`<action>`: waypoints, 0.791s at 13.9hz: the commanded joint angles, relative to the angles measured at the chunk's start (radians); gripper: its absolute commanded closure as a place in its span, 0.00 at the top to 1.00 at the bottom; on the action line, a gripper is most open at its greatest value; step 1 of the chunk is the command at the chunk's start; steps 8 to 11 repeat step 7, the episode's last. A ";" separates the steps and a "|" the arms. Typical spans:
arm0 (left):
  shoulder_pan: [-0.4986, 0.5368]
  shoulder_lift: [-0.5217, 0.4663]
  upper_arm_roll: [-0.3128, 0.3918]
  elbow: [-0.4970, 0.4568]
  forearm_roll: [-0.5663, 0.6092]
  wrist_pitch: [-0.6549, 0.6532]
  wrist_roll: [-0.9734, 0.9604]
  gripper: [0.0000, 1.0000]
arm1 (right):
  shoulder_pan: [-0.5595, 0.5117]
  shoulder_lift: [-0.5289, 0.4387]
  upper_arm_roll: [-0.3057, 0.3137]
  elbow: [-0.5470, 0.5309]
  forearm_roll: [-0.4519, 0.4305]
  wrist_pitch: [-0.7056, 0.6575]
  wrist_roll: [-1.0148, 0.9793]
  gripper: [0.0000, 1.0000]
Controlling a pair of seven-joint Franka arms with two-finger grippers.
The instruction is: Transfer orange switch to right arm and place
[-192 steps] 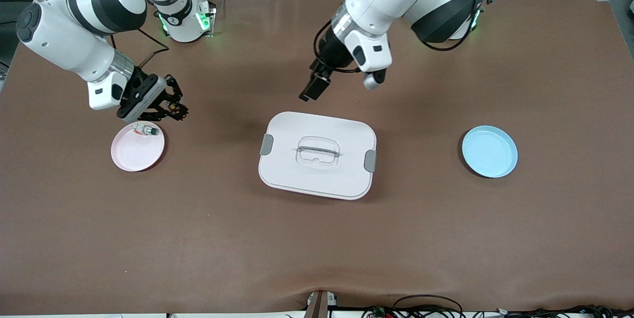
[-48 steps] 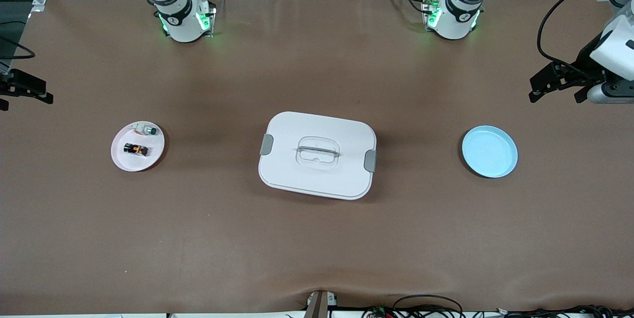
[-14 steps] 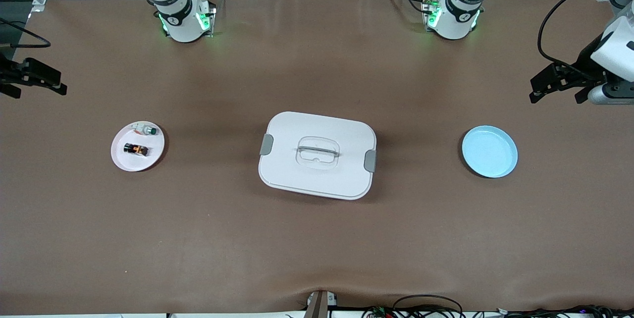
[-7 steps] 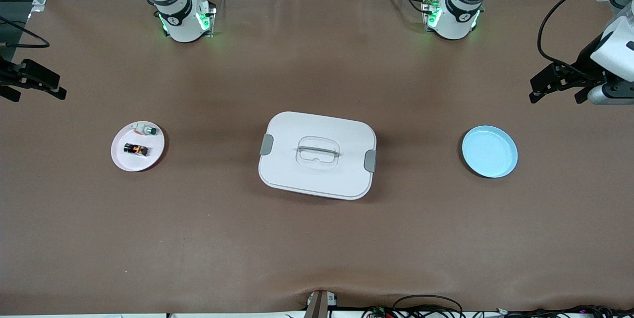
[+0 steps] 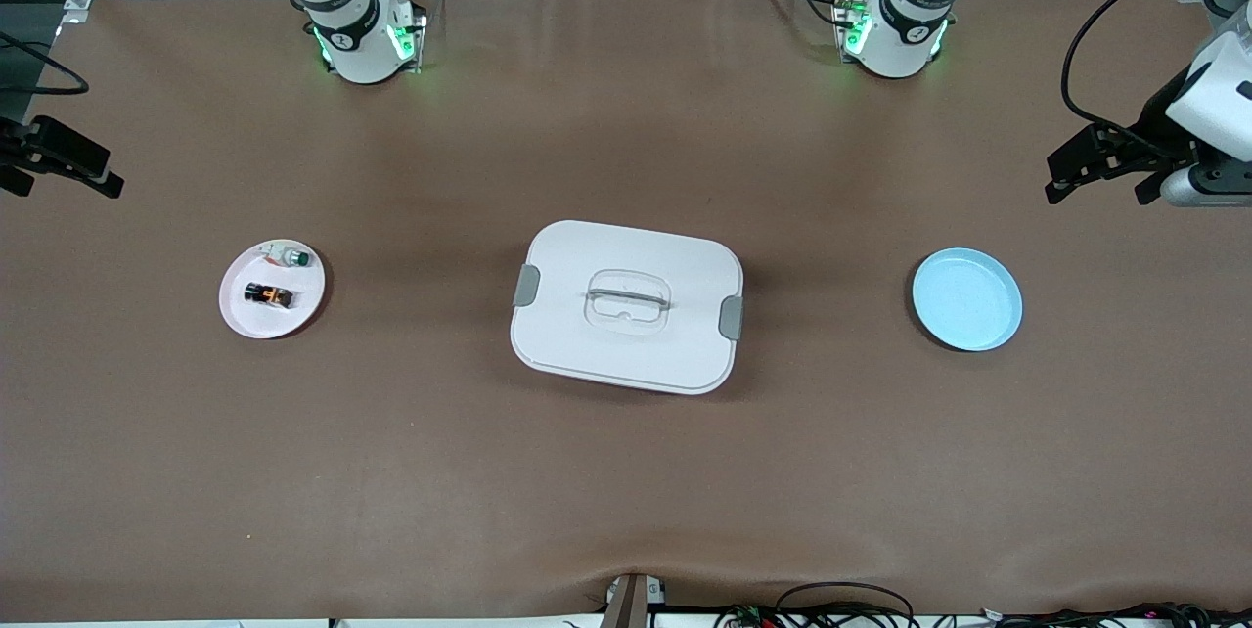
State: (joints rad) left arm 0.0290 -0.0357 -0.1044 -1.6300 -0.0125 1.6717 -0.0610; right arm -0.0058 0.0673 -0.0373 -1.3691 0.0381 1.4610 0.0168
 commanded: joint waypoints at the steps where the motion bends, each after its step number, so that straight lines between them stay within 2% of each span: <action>1: 0.008 0.011 -0.009 0.022 0.020 -0.010 -0.003 1.00 | 0.009 -0.004 -0.010 0.015 0.011 -0.014 0.025 1.00; 11: 0.011 0.011 -0.011 0.022 0.020 -0.010 -0.002 1.00 | -0.005 -0.006 -0.013 0.015 0.012 -0.037 0.074 1.00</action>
